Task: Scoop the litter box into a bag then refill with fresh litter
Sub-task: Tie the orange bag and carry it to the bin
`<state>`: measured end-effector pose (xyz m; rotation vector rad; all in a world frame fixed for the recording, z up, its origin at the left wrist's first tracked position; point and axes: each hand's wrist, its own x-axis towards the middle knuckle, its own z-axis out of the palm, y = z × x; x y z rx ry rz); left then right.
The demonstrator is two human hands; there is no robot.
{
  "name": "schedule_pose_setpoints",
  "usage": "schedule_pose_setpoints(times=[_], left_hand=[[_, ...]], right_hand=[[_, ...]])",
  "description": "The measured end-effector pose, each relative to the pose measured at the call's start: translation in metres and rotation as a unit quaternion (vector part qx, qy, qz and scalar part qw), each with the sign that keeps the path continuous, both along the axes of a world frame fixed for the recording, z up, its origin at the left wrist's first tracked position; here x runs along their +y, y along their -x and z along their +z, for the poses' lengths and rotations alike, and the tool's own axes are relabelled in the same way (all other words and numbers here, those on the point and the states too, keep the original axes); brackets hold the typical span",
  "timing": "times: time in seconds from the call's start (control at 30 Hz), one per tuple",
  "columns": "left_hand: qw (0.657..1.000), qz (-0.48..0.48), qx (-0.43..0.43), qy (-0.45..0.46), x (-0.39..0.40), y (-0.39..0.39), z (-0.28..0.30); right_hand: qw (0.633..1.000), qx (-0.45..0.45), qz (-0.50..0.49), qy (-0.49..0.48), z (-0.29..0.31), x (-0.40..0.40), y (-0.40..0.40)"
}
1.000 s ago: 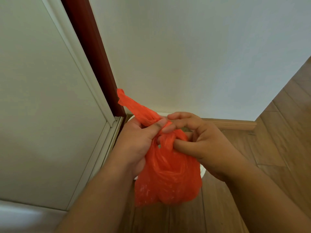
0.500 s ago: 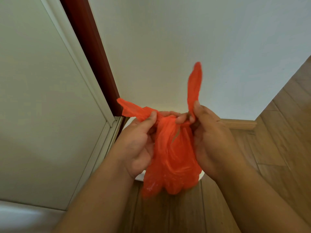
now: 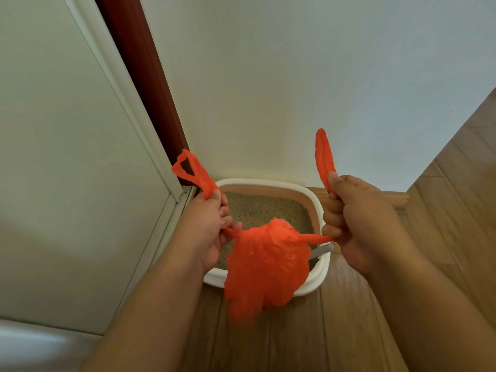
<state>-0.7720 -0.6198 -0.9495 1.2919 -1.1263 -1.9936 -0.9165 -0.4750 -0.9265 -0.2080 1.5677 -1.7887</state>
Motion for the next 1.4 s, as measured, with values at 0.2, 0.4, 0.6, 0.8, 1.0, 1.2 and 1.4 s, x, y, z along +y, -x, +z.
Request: schedule_pose_setpoints(times=[0.2,0.4,0.6,0.8,1.0,1.2,1.4], left_hand=[[1.0,0.003,-0.012,0.025,0.005,0.002,0.001],[0.995,-0.016,0.091,0.025,0.021,0.007,0.014],[0.986,0.022,0.078,0.146,0.03,0.012,0.009],[0.971,0.006,0.039,0.236,0.032,0.007,0.017],[0.942,-0.1,-0.004,0.322,0.036,0.001,0.02],[0.885,-0.266,-0.041,0.379,0.038,-0.003,0.014],[0.844,-0.308,-0.062,0.434,0.038,-0.002,0.013]], right_hand=[[0.999,-0.005,-0.013,0.05,-0.002,0.001,0.006],[0.961,-0.168,-0.015,0.221,-0.003,-0.003,-0.006],[0.945,0.214,0.163,-0.185,-0.015,-0.002,-0.023],[0.996,0.008,0.084,0.015,-0.012,-0.002,-0.018],[0.991,-0.06,0.077,0.093,0.0,-0.006,-0.024],[0.984,0.044,0.17,0.044,-0.001,-0.004,-0.035],[0.972,0.105,0.209,0.023,-0.004,-0.004,-0.033]])
